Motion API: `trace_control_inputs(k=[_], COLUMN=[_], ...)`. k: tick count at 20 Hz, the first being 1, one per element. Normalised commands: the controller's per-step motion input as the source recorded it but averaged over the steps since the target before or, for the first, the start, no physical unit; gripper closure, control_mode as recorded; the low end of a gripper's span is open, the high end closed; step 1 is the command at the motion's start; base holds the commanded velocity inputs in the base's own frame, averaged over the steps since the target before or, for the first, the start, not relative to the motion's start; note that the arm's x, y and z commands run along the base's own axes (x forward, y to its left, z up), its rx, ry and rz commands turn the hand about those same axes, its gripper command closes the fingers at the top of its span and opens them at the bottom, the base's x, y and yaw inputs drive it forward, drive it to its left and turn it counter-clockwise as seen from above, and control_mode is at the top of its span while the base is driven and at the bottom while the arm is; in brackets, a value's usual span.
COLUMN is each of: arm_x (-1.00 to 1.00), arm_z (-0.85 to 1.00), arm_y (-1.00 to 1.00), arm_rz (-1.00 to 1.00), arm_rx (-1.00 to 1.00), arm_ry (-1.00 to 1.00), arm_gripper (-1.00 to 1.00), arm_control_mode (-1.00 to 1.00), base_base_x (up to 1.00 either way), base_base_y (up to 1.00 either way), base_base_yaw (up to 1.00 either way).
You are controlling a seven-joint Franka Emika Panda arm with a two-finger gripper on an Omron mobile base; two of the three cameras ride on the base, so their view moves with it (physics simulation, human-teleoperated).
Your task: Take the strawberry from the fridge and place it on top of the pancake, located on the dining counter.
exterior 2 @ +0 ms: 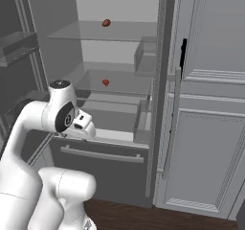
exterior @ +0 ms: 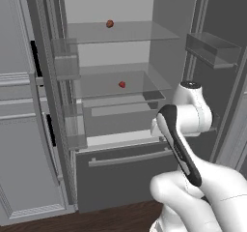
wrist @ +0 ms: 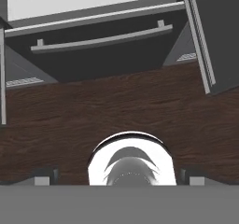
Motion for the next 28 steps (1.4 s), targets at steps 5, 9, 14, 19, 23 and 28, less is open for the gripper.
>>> trace_control_inputs(k=[5,9,14,19,23,28], arm_x=[0.0,0.0,0.0,0.0,0.0,0.0], arm_z=[-0.2,0.0,0.0,0.0,0.0,0.0], arm_y=[-0.14,0.0,0.0,0.01,0.0,0.0], arm_rz=[0.0,0.0,0.0,0.0,0.0,0.0], arm_rx=[0.0,0.0,0.0,0.0,0.0,0.0], arm_ry=[0.0,0.0,0.0,0.0,0.0,0.0], arm_gripper=[-1.0,-1.0,-1.0,-1.0,-1.0,-1.0], arm_control_mode=[-1.0,-1.0,-1.0,1.0,1.0,1.0], base_base_x=[0.0,0.0,0.0,0.14,0.41,0.62], base_base_y=[0.0,0.0,0.0,0.2,0.41,0.29], base_base_yaw=[0.0,0.0,0.0,0.0,0.0,0.0])
